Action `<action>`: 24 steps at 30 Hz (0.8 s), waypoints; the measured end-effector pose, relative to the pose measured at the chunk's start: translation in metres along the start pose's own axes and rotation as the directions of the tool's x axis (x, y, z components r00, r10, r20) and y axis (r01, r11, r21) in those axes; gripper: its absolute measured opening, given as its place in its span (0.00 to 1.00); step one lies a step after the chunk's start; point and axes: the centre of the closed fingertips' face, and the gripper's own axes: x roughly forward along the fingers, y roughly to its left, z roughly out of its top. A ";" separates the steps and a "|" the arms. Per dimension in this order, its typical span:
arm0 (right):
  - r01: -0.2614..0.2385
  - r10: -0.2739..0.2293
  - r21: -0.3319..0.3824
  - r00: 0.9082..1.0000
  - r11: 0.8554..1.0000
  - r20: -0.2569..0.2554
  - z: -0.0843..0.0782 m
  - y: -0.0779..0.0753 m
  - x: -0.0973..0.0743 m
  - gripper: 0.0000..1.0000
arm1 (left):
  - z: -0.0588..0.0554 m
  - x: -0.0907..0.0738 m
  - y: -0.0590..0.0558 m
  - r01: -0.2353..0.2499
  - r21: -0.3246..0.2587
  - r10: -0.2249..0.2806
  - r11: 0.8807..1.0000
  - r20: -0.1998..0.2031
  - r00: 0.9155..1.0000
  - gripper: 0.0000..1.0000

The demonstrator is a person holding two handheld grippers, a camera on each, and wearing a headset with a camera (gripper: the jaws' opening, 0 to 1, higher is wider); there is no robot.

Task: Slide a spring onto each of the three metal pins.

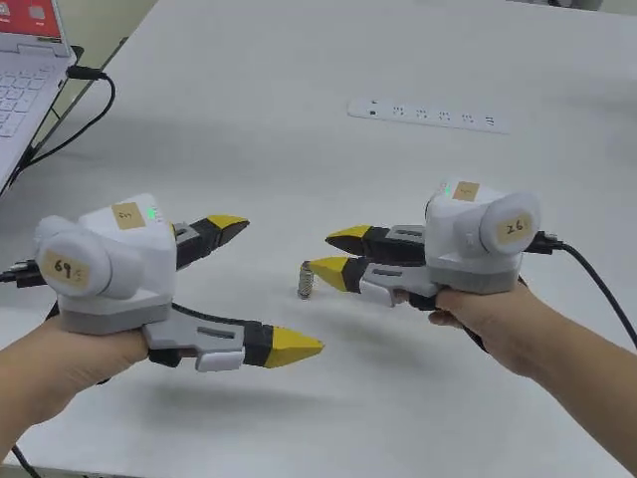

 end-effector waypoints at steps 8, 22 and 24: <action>0.025 -0.025 -0.006 1.000 1.000 -0.003 -0.007 -0.005 -0.033 0.31 | 0.004 0.004 -0.002 0.010 0.006 -0.010 1.000 0.001 1.000 0.98; 0.115 -0.113 -0.045 0.993 0.992 0.043 -0.012 -0.011 -0.106 0.37 | 0.001 0.001 -0.008 0.018 0.009 -0.017 1.000 -0.024 1.000 0.97; 0.123 -0.121 -0.038 0.992 0.992 0.042 -0.016 -0.016 -0.115 0.39 | 0.002 0.000 -0.010 0.019 0.010 -0.018 1.000 -0.023 1.000 0.98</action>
